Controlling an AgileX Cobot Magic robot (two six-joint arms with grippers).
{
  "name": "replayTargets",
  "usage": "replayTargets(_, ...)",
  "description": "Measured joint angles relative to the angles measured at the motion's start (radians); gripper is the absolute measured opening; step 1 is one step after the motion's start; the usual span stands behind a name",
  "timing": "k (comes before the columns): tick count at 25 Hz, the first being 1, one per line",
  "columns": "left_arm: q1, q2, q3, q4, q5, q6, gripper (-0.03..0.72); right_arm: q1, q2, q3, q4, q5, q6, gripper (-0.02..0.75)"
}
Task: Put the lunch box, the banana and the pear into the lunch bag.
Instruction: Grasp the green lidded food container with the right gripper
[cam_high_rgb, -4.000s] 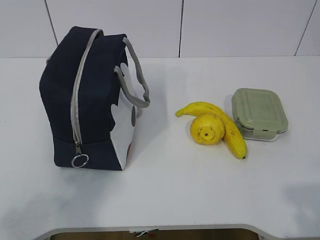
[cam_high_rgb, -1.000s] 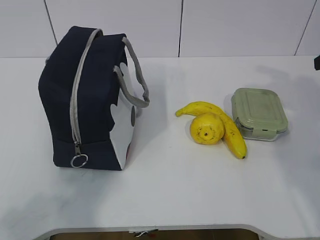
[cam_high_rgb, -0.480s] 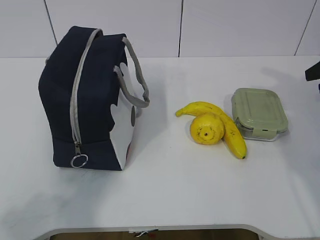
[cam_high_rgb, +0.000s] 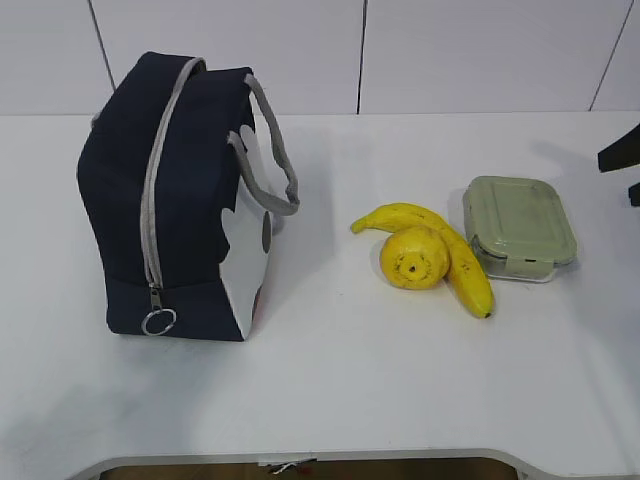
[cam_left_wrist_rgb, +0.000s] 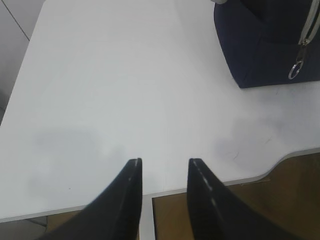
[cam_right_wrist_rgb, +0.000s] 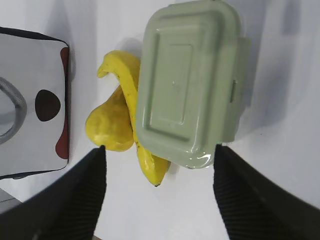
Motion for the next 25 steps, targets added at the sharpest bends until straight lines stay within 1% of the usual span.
replayTargets(2,0.000,0.000,0.000,0.000,0.000,0.000,0.239,0.000,0.034,0.000,-0.002,0.000,0.017,0.574)
replayTargets(3,0.000,0.000,0.000,0.000,0.000,0.000,0.239,0.000,0.053,0.000,-0.005,-0.002,0.017,0.581)
replayTargets(7,0.000,0.000,0.000,0.000,0.000,0.000,0.239,0.000,0.094,0.000,-0.002,-0.006,-0.029,0.582)
replayTargets(13,0.000,0.000,0.000,0.000,0.000,0.000,0.239,0.000,0.110,-0.008,0.064,-0.007,-0.129,0.582)
replayTargets(25,0.000,0.000,0.000,0.000,0.000,0.000,0.239,0.000,0.211,-0.056,0.100,-0.014,-0.141,0.582)
